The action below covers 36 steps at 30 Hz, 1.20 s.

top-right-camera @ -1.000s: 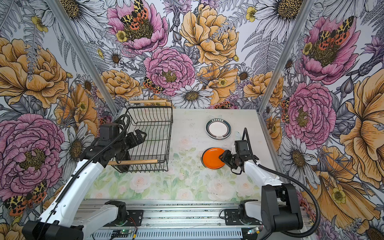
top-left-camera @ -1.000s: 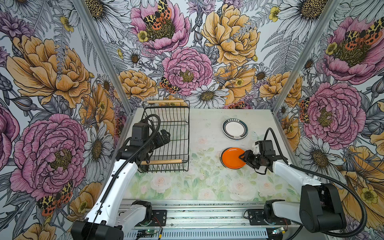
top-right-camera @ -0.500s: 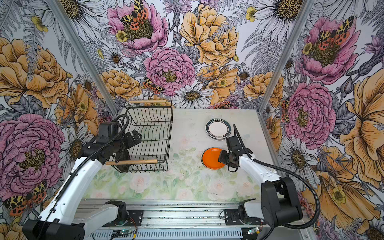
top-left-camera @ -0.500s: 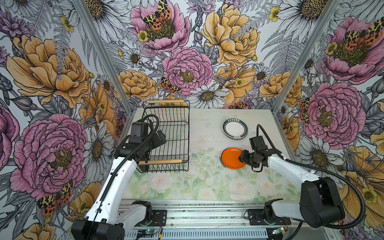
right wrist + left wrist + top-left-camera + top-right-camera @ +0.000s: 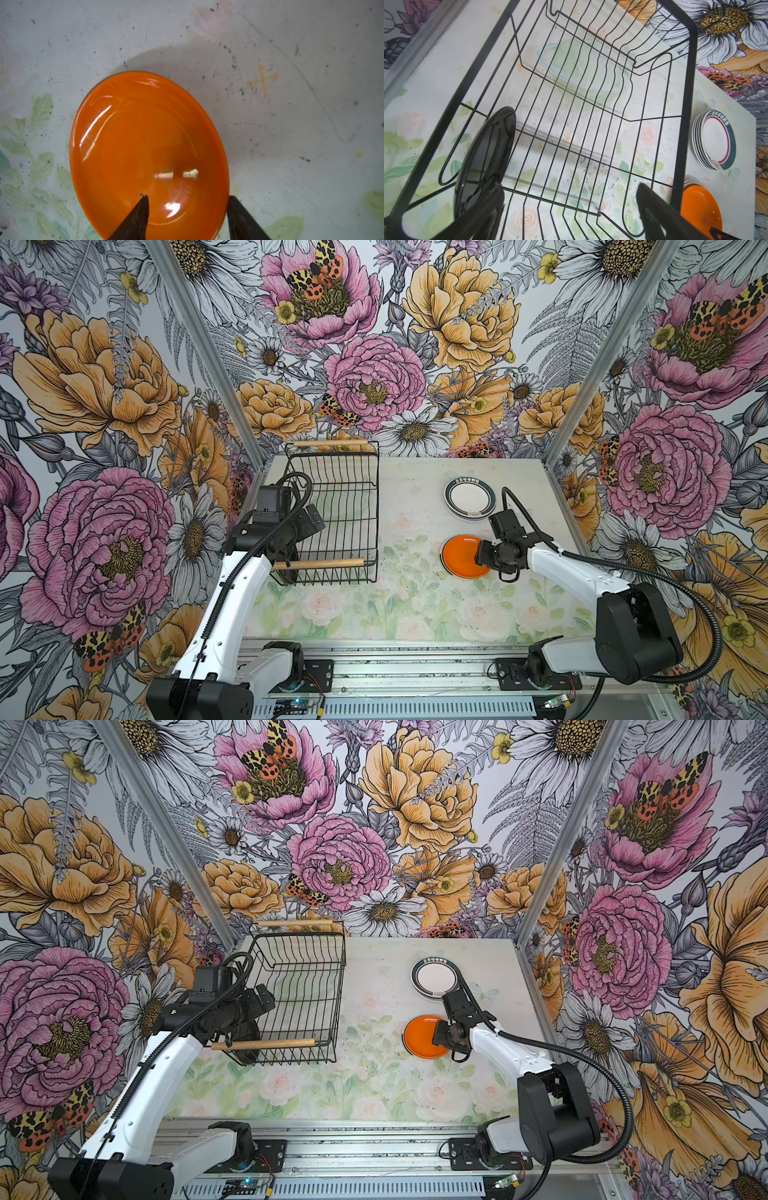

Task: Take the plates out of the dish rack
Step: 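Lower the orange plate flat onto the blue-patterned stack with the right gripper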

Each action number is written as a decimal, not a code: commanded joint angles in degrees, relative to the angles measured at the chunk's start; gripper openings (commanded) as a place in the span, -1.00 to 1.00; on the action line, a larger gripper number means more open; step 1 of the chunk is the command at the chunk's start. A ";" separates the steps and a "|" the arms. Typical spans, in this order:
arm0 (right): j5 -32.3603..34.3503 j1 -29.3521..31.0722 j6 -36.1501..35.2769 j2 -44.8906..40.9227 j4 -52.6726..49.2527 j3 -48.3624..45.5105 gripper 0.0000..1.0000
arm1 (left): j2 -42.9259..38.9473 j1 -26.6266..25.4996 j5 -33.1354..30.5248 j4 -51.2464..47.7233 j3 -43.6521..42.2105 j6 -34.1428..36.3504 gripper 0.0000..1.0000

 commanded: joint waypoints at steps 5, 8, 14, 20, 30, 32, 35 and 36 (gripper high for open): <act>2.66 1.85 -0.99 2.14 -0.54 2.78 0.24 | 0.58 2.69 -2.58 -4.20 2.18 1.71 0.97; 3.40 2.59 -1.19 3.29 -1.01 3.39 0.25 | 1.24 2.99 -4.12 -5.71 2.78 1.99 0.97; 5.85 4.79 -1.62 5.58 -2.77 5.22 0.27 | 1.68 3.87 -5.35 -6.87 3.22 2.80 0.97; 10.52 5.94 -1.96 5.16 -6.40 7.33 0.29 | 2.78 4.85 -5.24 -7.17 3.13 3.74 0.97; 10.76 5.83 -2.49 0.25 -6.88 9.38 0.48 | 6.41 6.52 -7.33 -10.47 6.18 7.33 0.97; 10.63 5.74 -2.97 -0.31 -6.88 10.11 0.52 | 8.13 6.70 -7.87 -11.30 7.21 8.41 0.97; 10.14 5.48 -3.77 -0.85 -6.87 11.10 0.72 | 11.13 6.71 -8.78 -12.47 8.63 9.56 0.97; 10.04 5.33 -3.92 -1.01 -6.86 11.38 0.87 | 11.92 6.70 -8.77 -12.60 8.95 9.91 0.96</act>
